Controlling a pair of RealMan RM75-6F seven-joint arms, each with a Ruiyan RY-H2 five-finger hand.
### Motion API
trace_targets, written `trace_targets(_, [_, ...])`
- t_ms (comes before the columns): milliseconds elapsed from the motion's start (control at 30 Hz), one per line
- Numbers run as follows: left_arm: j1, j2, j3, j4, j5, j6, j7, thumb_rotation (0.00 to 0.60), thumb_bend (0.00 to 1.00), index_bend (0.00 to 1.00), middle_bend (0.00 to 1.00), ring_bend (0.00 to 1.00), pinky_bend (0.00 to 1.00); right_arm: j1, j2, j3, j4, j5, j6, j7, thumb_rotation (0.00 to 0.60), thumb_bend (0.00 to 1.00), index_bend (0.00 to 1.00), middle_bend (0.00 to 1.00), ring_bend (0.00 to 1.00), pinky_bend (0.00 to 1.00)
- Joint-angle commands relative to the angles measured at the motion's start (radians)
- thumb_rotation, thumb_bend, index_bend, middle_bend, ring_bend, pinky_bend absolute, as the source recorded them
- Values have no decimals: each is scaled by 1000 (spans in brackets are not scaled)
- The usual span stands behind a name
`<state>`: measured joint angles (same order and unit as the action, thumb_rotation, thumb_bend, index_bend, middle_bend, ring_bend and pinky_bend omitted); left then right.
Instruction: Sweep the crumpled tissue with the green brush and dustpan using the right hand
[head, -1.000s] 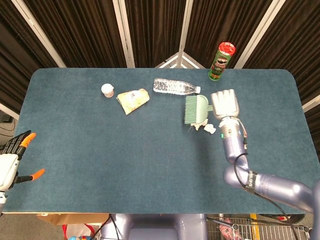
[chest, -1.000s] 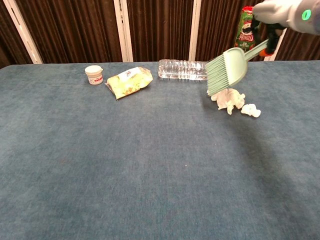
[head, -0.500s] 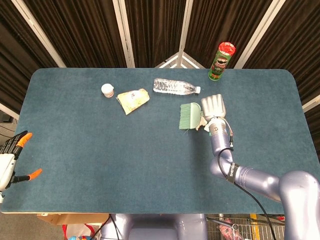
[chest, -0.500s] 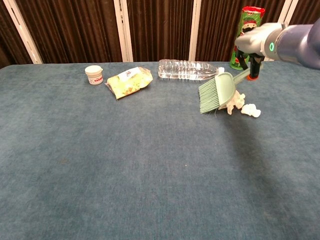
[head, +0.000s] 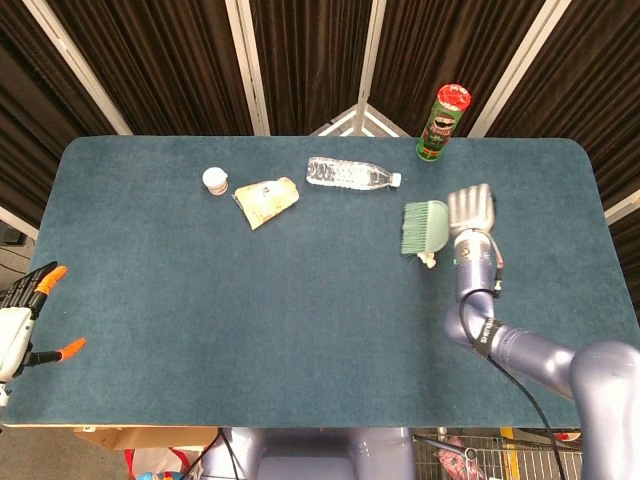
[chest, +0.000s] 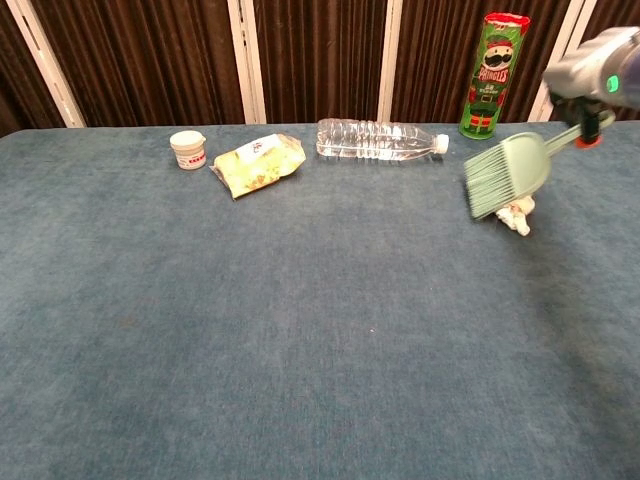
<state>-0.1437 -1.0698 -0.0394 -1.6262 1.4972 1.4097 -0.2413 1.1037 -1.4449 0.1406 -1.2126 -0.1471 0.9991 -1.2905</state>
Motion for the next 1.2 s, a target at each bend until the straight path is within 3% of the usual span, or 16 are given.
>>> trace_targets(33, [0,-1,0,0,2,1,1,600,0,0,0,0,17,-18,54,-21,-44,13,40,-29,600,585,774,1000,1000,883])
trace_targets(200, [-1,-3,0,0,5,3,6,600,0,0,0,0,17,-42,129,-38,-102,3,94,-43,600,586,774,1000,1000,882])
trace_targets(433, [-1,-6,-1,0,7,8,13,600,0,0,0,0,17,-75,248,-13,-252,-61,160,25,600,585,774,1000,1000,883])
trace_targets(733, [3,-8,-1,1,13,20,15,600,0,0,0,0,16,-149,414,0,-559,-243,215,177,600,586,774,1000,1000,882])
trace_targets(967, [5,-10,1,-1,17,25,24,600,0,0,0,0,17,-216,460,-51,-723,-391,243,248,600,585,774,1000,1000,882])
trace_targets(1200, [6,-15,2,-1,15,26,37,600,0,0,0,0,16,-310,435,-74,-869,-573,235,446,600,586,774,1000,1000,882])
